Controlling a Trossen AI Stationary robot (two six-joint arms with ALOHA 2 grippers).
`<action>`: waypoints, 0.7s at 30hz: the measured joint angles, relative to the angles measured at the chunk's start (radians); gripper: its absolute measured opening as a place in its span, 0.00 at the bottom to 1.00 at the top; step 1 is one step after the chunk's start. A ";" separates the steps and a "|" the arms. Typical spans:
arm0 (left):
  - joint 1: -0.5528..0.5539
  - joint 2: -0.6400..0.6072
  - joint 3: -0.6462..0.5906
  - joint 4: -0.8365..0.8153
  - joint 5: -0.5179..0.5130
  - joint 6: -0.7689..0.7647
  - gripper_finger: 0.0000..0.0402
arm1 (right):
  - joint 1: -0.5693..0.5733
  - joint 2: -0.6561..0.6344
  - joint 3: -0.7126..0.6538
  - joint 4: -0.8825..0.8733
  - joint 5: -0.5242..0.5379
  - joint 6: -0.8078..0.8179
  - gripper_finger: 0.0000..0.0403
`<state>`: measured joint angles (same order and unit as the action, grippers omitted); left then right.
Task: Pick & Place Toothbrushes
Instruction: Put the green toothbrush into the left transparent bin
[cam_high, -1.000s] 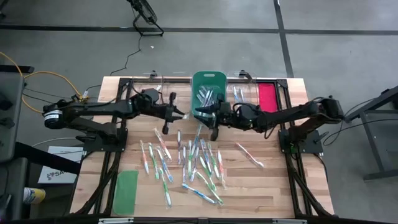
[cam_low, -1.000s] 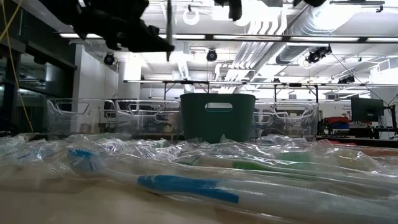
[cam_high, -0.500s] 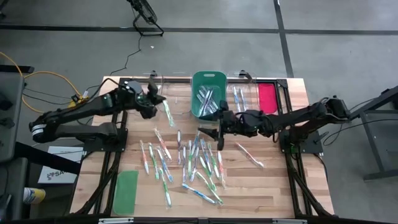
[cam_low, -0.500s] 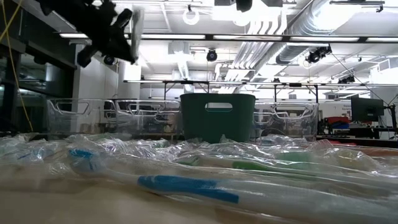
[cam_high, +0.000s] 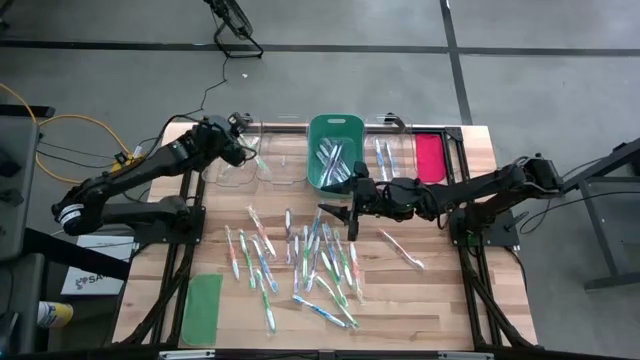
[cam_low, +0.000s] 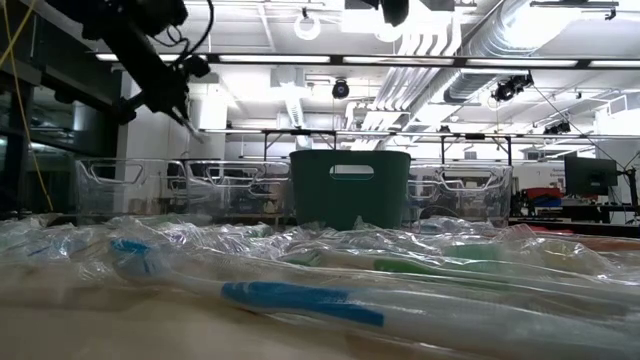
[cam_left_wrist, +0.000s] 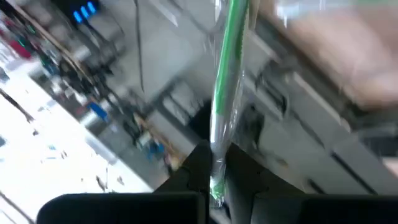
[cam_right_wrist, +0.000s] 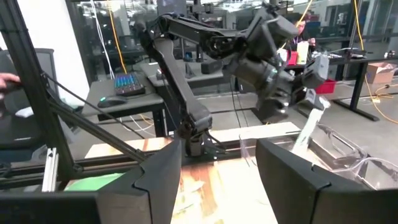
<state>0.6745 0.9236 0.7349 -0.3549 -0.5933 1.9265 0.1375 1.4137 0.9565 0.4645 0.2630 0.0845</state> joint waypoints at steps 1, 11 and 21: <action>0.014 0.007 0.000 0.013 -0.031 0.002 0.04 | 0.000 0.000 0.000 -0.004 0.000 0.000 0.49; 0.032 0.070 0.000 -0.031 -0.390 -0.533 0.07 | 0.000 0.001 0.000 -0.014 0.000 -0.002 0.49; 0.033 0.137 0.056 -0.219 -0.356 -0.782 0.06 | 0.000 0.001 0.000 -0.020 0.001 0.001 0.49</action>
<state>0.7073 1.0609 0.7904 -0.5736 -0.9495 1.1449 0.1375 1.4143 0.9565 0.4446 0.2638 0.0853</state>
